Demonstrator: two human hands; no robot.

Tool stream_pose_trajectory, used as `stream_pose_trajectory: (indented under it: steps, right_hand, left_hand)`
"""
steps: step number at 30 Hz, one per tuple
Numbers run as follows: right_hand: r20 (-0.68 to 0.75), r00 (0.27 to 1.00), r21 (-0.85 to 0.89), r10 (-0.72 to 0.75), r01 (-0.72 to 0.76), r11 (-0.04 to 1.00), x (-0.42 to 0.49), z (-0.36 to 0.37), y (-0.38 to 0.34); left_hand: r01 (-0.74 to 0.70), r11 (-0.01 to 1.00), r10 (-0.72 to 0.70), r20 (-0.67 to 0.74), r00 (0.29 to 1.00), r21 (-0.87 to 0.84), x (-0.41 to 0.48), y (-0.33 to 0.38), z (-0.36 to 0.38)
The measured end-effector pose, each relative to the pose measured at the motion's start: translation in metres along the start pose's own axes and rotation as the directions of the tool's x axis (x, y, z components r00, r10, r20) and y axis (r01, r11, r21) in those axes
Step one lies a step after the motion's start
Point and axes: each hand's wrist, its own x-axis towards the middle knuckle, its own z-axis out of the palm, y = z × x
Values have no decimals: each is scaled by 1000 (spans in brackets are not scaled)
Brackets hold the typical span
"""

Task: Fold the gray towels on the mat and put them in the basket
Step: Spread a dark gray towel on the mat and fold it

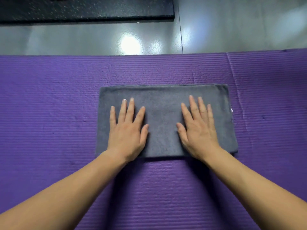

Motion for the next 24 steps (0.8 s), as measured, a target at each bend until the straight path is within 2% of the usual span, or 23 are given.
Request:
stream_pose_trajectory:
  steps: [3,7,11,13,16,19,21,24]
  right_hand:
    - [73,993,-9,-94,95,995,-33,16,-19]
    - [65,998,-66,-23,28,997,-45,12,34]
    - [38,999,50,-35,33,998,-51,9,60]
    - [-23,999,138,-26,29,990,-51,4,55]
    - [-174,973,190,-152,185,964,-58,-6,45]
    - [-93,965,250,-247,263,932,-73,-2,43]
    - [-59,976,276,-210,218,936,-79,3,50]
    - [-84,980,291,-179,196,937,-78,4,58]
  left_hand:
    - [-4,1000,4,33,999,-14,-32,13,13]
    - [-13,998,7,90,996,64,-51,-36,20]
    - [-30,998,25,95,995,54,-55,-57,11]
    - [-124,992,125,28,992,-28,-55,-48,5]
    - [-356,908,346,-85,934,-222,-57,-30,-2]
    - [-368,884,369,-54,928,-289,-59,-25,1]
    - [-358,881,362,-46,931,-309,-59,-29,3]
    - [-351,873,359,-42,932,-337,-55,-35,5]
